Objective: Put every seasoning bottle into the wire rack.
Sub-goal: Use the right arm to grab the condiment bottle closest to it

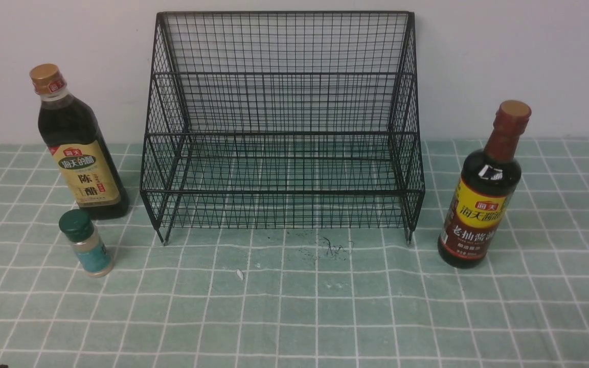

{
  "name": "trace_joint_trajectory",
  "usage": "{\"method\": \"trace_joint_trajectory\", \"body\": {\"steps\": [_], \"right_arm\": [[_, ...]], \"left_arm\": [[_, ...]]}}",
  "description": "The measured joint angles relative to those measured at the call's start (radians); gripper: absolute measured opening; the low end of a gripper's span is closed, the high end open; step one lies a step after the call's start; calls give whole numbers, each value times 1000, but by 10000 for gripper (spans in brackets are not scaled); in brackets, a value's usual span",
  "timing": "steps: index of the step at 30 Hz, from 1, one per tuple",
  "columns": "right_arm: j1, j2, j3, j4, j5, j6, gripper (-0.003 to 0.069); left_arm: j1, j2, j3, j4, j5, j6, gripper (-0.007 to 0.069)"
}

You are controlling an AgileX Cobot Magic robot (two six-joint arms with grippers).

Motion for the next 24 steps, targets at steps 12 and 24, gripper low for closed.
{"method": "trace_joint_trajectory", "body": {"steps": [12,24], "right_arm": [[0,0,0,0,0,0,-15],[0,0,3,291,-198,131,-15]], "left_arm": [[0,0,0,0,0,0,-6],[0,0,0,0,0,0,-6]]}}
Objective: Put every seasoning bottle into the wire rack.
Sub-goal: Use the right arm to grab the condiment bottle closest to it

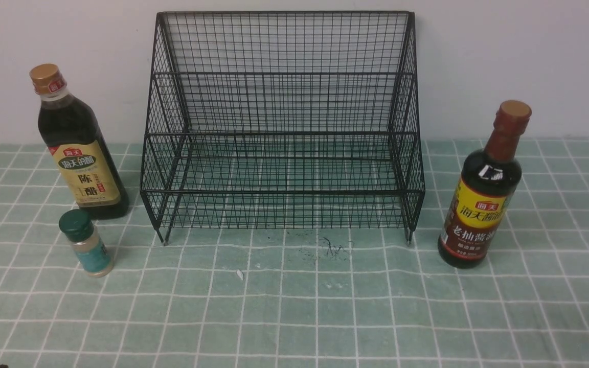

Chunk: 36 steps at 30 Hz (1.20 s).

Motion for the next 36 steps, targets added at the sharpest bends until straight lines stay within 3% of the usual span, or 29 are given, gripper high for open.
{"method": "trace_joint_trajectory", "body": {"steps": [6,15,21,24,30,36], "right_arm": [[0,0,0,267,-194,60,-15],[0,10,-17,260,-429,-7,-15],[0,130,-305,-56,-166,-16,-15],[0,331,-548,-231,73,-20,-15],[0,670,-881,-280,349,-133,16],[0,937,-1075,-111,434,-344,137]], "left_arm": [[0,0,0,0,0,0,-6],[0,0,0,0,0,0,-6],[0,0,0,0,0,0,-6],[0,0,0,0,0,0,-6],[0,0,0,0,0,0,-6],[0,0,0,0,0,0,-6]]}}
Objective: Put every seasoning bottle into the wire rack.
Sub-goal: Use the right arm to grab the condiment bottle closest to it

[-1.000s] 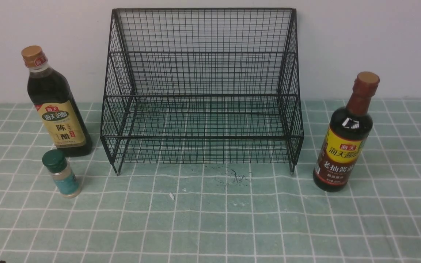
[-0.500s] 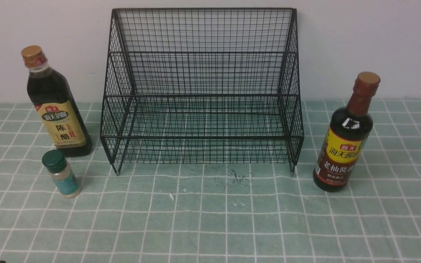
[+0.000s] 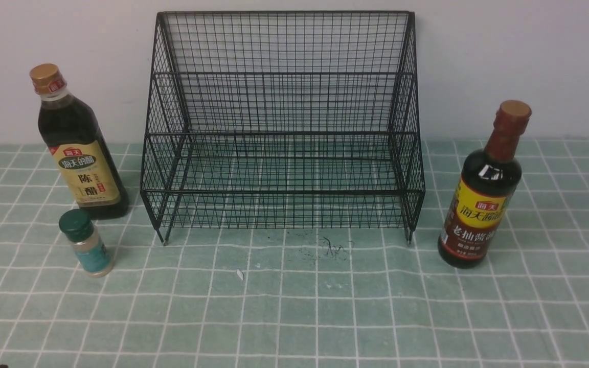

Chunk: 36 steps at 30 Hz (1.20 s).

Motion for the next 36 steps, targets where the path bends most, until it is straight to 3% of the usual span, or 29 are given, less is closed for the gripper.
{"method": "trace_joint_trajectory", "body": {"steps": [8,12,16,27,36], "right_arm": [[0,268,-121,356,27,-308,437],[0,372,-144,468,26,-430,536],[0,445,-143,499,34,-474,568],[30,548,-143,493,61,-540,575],[75,566,-144,346,47,-482,576]], "left_arm": [[0,0,0,0,0,0,-6],[0,0,0,0,0,0,-6],[0,0,0,0,0,0,-6],[0,0,0,0,0,0,-6],[0,0,0,0,0,0,-6]]}}
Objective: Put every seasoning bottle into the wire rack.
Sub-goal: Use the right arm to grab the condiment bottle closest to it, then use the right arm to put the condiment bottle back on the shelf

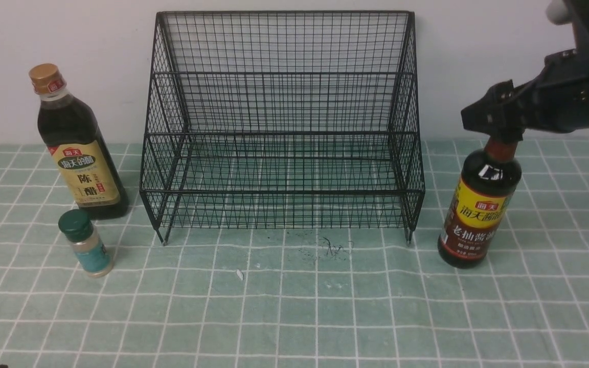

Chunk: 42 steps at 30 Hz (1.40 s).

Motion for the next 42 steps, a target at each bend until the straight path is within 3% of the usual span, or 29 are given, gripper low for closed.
{"method": "trace_joint_trajectory", "body": {"steps": [7,10,13,17,21,30,35,38,42], "right_arm": [[0,33,10,-83,4,91,562],[0,33,13,-86,1,99,455],[1,33,13,-101,-2,91,262],[1,24,1,-123,37,92,272],[1,-28,-35,-154,174,93,272],[15,-162,-293,-155,364,52,272],[81,-164,-392,-119,375,31,272],[165,-122,-454,-89,323,27,272],[205,-34,-517,-67,244,28,272]], "left_arm": [[0,0,0,0,0,0,-6],[0,0,0,0,0,0,-6],[0,0,0,0,0,0,-6],[0,0,0,0,0,0,-6],[0,0,0,0,0,0,-6],[0,0,0,0,0,0,-6],[0,0,0,0,0,0,-6],[0,0,0,0,0,0,-6],[0,0,0,0,0,0,-6]]}}
